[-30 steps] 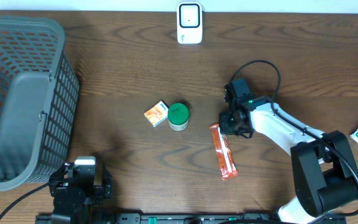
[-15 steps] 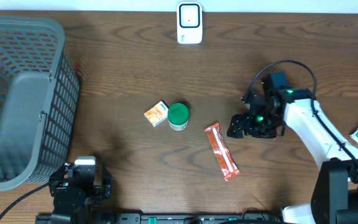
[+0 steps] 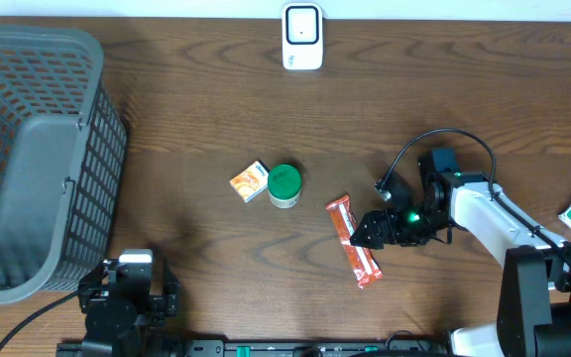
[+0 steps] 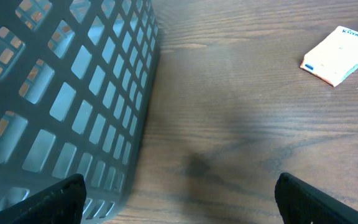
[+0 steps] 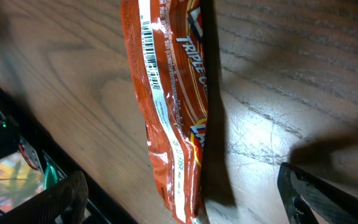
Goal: Scan the item barcode
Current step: 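Grasp the red Top bar lengthwise with the right gripper and lift, then carry the Top bar to the white scanner at the back edge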
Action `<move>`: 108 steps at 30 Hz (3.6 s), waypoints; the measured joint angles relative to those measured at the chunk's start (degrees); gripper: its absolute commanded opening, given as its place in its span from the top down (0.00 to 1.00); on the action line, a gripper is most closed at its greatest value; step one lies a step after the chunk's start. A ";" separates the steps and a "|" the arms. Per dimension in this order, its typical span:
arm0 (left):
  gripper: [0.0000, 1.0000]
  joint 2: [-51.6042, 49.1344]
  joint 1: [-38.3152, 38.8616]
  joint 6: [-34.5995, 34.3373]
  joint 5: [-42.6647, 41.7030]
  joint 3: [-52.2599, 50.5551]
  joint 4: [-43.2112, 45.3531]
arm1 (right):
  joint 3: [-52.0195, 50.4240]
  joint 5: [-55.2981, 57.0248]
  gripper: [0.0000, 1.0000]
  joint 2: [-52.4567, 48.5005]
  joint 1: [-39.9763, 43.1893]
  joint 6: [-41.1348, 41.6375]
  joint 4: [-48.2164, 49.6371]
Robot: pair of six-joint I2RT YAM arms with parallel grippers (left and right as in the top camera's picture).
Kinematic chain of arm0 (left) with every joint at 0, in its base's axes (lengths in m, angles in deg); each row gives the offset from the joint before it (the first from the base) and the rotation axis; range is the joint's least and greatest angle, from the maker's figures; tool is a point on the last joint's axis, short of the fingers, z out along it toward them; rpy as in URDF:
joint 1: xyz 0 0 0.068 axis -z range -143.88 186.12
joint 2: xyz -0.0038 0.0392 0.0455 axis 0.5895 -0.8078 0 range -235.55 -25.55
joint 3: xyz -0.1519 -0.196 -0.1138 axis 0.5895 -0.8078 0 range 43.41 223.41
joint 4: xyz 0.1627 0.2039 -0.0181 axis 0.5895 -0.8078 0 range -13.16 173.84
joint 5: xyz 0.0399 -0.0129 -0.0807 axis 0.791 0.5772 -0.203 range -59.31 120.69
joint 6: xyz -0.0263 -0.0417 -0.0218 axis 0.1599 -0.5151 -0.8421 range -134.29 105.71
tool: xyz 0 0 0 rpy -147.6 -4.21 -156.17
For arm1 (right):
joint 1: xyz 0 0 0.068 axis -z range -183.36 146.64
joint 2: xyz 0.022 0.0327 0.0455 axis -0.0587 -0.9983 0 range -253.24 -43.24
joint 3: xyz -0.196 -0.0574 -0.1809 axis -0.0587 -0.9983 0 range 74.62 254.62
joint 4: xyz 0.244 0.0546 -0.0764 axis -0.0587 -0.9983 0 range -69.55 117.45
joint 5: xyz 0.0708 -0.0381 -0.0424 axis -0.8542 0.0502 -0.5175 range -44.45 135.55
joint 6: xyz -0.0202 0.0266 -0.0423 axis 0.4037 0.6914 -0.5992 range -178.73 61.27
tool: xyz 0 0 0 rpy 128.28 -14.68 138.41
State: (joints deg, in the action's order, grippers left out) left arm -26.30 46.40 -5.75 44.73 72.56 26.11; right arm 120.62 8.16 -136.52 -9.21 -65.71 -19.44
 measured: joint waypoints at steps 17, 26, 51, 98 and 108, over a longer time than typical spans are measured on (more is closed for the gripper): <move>0.05 0.00 0.00 0.00 0.00 0.00 0.00 | -0.11 4.09 0.88 -4.98 -9.73 11.04 1.53; 0.05 0.00 0.00 0.02 0.00 0.00 0.00 | -2.23 1.27 0.99 -5.29 -9.84 14.40 13.16; 0.05 0.00 0.00 0.02 0.00 0.00 0.00 | 2.69 -15.02 0.99 41.13 -9.84 1.44 -4.76; 0.05 -0.07 0.00 0.02 0.00 0.00 -0.04 | 73.75 87.47 0.99 -53.86 -21.94 -28.30 42.29; 0.05 -0.07 0.00 0.02 0.00 0.00 -0.02 | 73.75 90.79 0.99 -54.45 -24.76 -38.53 42.71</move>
State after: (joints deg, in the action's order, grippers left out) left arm -26.37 46.40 -5.73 44.73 72.56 26.09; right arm 194.37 98.96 -190.96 -33.97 -104.25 23.27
